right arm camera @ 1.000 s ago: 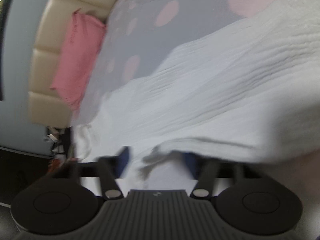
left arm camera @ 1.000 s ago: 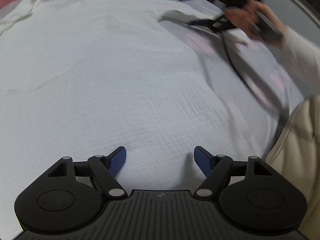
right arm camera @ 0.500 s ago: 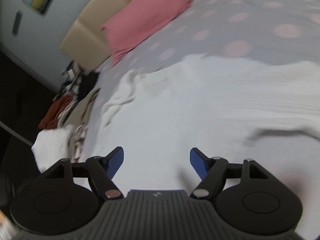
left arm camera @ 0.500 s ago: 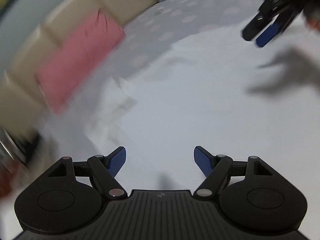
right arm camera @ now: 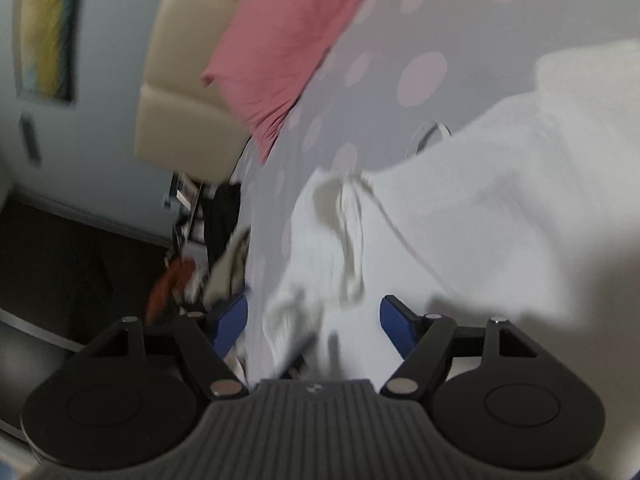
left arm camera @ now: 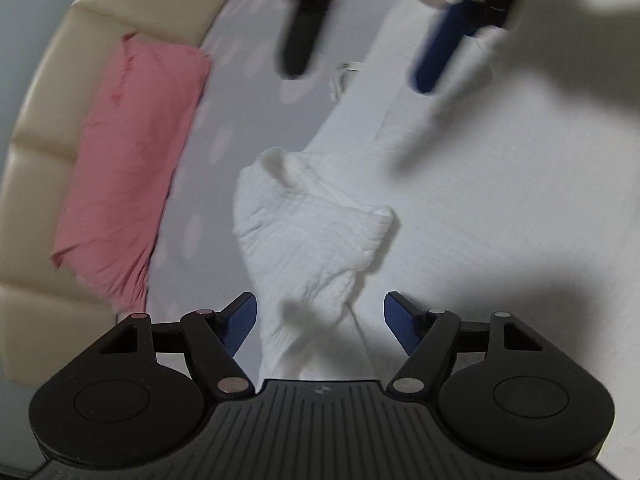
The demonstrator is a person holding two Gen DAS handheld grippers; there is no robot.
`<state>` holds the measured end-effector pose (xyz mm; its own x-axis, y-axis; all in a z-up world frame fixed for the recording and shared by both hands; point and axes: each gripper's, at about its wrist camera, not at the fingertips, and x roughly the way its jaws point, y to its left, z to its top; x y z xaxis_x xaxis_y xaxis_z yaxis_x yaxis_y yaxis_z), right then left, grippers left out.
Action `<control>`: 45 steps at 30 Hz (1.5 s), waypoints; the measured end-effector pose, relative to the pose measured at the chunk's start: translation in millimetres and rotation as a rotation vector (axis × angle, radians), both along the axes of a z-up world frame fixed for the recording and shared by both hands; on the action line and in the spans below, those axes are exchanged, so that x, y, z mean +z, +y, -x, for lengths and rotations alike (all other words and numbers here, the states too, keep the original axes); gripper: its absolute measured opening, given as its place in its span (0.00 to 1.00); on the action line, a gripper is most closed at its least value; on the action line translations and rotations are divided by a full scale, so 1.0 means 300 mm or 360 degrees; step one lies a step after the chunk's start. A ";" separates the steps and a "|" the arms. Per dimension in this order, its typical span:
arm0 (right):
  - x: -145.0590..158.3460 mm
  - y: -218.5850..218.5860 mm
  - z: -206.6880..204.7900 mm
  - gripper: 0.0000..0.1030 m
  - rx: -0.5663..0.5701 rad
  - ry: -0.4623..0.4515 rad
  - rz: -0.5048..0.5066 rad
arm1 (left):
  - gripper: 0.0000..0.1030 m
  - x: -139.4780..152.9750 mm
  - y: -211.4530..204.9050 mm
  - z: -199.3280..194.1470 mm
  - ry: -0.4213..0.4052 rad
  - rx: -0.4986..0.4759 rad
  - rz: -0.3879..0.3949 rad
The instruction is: Fold clothes
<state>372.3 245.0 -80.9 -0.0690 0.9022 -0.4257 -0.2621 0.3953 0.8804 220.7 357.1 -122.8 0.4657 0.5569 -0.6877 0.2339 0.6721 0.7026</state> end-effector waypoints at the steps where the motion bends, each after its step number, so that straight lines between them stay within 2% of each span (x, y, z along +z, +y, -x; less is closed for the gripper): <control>1: -0.005 0.022 -0.020 0.74 -0.0043 0.0017 0.0024 | 0.68 -0.011 0.005 -0.013 -0.0013 0.0007 -0.0011; 3: -0.007 0.023 -0.025 0.74 -0.0096 0.0011 0.0010 | 0.65 -0.017 0.013 -0.033 -0.0034 0.0024 0.0019; 6: -0.023 0.010 -0.006 0.74 -0.0090 0.0015 -0.0041 | 0.53 -0.013 0.006 -0.055 -0.0070 0.0032 0.0089; 7: -0.040 0.017 -0.004 0.74 -0.0078 0.0027 -0.0028 | 0.45 -0.011 0.003 -0.062 -0.0081 0.0034 0.0111; 8: -0.058 0.026 -0.004 0.74 -0.0065 0.0043 -0.0012 | 0.27 -0.008 0.001 -0.065 -0.0084 0.0044 0.0143; 10: -0.098 0.046 -0.009 0.73 -0.0060 0.0128 -0.0033 | 0.08 0.002 0.000 -0.064 -0.0091 0.0090 0.0205; 12: -0.119 0.068 -0.014 0.73 -0.0062 0.0203 -0.0071 | 0.08 0.022 0.000 -0.041 -0.0138 0.0128 0.0263; 18: -0.099 0.141 -0.005 0.73 -0.0013 0.0198 -0.0046 | 0.07 0.143 0.007 0.098 -0.0406 0.0217 0.0476; 23: -0.081 0.201 0.003 0.73 0.0028 0.0193 -0.0025 | 0.07 0.246 -0.019 0.235 -0.0508 0.0203 0.0549; 25: -0.063 0.225 0.025 0.71 0.0047 0.0210 -0.0070 | 0.07 0.276 -0.029 0.276 -0.0533 0.0208 0.0571; 26: -0.050 0.235 0.040 0.66 0.0059 0.0211 -0.0091 | 0.07 0.290 -0.033 0.291 -0.0545 0.0215 0.0580; 27: -0.036 0.239 0.058 0.51 0.0062 0.0191 -0.0088 | 0.07 0.304 -0.036 0.304 -0.0559 0.0222 0.0591; 28: -0.023 0.240 0.078 0.31 0.0060 0.0162 -0.0075 | 0.07 0.319 -0.039 0.316 -0.0573 0.0229 0.0602; 30: 0.003 0.240 0.117 0.07 0.0060 0.0102 -0.0042 | 0.07 0.346 -0.049 0.350 -0.0605 0.0248 0.0624; 32: 0.030 0.231 0.158 0.07 0.0079 0.0081 -0.0061 | 0.07 0.381 -0.060 0.390 -0.0641 0.0266 0.0634; 35: 0.111 0.219 0.222 0.07 0.0103 0.0028 -0.0130 | 0.07 0.454 -0.078 0.471 -0.0721 0.0307 0.0667; 40: 0.341 0.245 0.371 0.07 0.0244 -0.0090 -0.0280 | 0.07 0.621 -0.070 0.644 -0.0916 0.0425 0.0737; 45: 0.559 0.295 0.608 0.07 0.0420 -0.0214 -0.0385 | 0.07 0.791 -0.073 0.884 -0.1112 0.0617 0.0884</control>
<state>189.9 333.6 86.7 -0.2701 0.9365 -0.2236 -0.4468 0.0838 0.8907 -44.5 335.1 114.5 0.7214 0.4372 -0.5370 -0.4228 0.8923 0.1585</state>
